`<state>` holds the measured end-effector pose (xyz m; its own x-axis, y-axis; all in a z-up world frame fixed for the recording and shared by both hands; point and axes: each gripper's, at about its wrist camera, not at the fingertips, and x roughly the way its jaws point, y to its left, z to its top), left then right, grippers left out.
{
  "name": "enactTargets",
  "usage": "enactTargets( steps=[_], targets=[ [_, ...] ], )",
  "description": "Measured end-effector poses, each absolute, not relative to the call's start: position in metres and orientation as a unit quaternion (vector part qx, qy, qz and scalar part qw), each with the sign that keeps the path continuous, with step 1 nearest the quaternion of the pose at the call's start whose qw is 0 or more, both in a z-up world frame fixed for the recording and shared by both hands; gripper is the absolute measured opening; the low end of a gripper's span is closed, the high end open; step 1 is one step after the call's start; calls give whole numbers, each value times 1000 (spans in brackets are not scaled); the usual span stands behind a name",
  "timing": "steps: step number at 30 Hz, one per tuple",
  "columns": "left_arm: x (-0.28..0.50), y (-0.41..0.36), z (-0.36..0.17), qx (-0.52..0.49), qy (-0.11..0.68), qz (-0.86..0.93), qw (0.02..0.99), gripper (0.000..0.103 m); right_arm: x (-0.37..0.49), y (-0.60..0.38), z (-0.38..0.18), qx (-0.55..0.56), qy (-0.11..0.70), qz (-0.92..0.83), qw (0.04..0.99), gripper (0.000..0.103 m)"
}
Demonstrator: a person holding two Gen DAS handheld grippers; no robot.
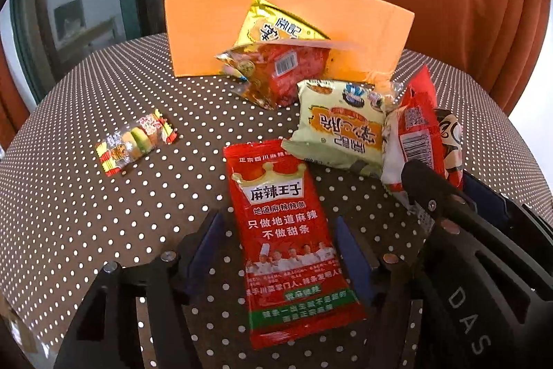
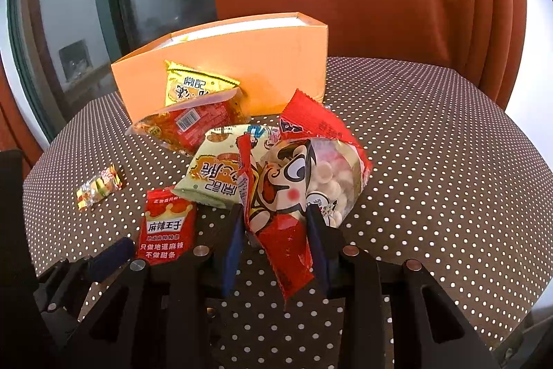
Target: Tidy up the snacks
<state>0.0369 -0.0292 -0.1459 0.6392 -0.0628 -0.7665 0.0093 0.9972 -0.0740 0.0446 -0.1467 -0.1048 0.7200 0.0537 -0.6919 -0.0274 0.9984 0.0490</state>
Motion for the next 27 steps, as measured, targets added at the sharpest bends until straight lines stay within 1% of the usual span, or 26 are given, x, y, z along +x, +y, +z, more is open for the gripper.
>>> enactTargets(
  steps=[1, 2, 3, 4, 6, 9, 16, 27],
  targets=[
    [37, -30, -146, -32, 424, -21, 905, 67, 46, -146, -106, 19, 375, 23, 926, 39],
    [37, -29, -146, -31, 422, -21, 906, 62, 46, -146, -106, 20, 377, 23, 926, 39],
    [36, -29, -146, -31, 419, -20, 907, 54, 47, -146, -106, 20, 377, 23, 926, 39],
    [37, -28, -146, -32, 418, -20, 908, 54, 47, -146, -107, 21, 378, 23, 925, 39],
    [35, -27, -146, -37, 415, -22, 909, 49, 47, -145, -107, 22, 378, 23, 925, 39],
    [34, -27, -144, -41, 413, -26, 909, 44, 47, -145, -105, 24, 378, 25, 925, 39],
    [28, -27, -138, -46, 408, -32, 911, 42, 44, -147, -101, 29, 374, 30, 927, 38],
    [9, -25, -108, -40, 365, -21, 930, 42, 28, -144, -79, 35, 343, 42, 938, 37]
  ],
)
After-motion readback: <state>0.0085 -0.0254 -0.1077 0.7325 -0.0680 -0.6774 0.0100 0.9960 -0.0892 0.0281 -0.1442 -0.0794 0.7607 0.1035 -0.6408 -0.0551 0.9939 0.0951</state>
